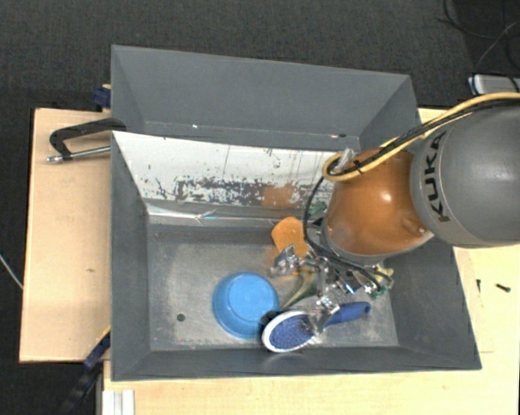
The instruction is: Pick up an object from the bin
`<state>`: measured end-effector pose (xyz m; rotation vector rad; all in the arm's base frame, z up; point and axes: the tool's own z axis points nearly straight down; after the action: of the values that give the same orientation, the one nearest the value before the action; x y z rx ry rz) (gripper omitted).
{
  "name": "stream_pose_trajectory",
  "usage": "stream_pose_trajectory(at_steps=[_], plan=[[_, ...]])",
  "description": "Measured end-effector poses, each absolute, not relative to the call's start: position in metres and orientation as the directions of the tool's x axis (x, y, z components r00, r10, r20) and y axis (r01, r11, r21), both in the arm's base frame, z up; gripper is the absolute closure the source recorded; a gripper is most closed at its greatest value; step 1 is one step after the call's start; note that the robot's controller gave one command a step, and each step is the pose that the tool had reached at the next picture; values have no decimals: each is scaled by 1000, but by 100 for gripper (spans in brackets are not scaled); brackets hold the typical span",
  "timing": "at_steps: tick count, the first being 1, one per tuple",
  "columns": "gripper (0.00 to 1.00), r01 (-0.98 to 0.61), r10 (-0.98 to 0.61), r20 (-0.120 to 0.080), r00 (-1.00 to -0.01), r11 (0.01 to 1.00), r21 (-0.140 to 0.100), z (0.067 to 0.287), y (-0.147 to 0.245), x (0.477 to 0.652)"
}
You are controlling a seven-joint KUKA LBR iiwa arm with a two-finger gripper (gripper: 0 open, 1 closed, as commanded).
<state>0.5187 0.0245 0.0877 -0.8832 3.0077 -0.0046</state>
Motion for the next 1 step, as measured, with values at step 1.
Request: stream_pose_trajectory(at_steps=[1], plan=[[100, -541, -541, 23, -841, 841, 0, 85, 20, 512]])
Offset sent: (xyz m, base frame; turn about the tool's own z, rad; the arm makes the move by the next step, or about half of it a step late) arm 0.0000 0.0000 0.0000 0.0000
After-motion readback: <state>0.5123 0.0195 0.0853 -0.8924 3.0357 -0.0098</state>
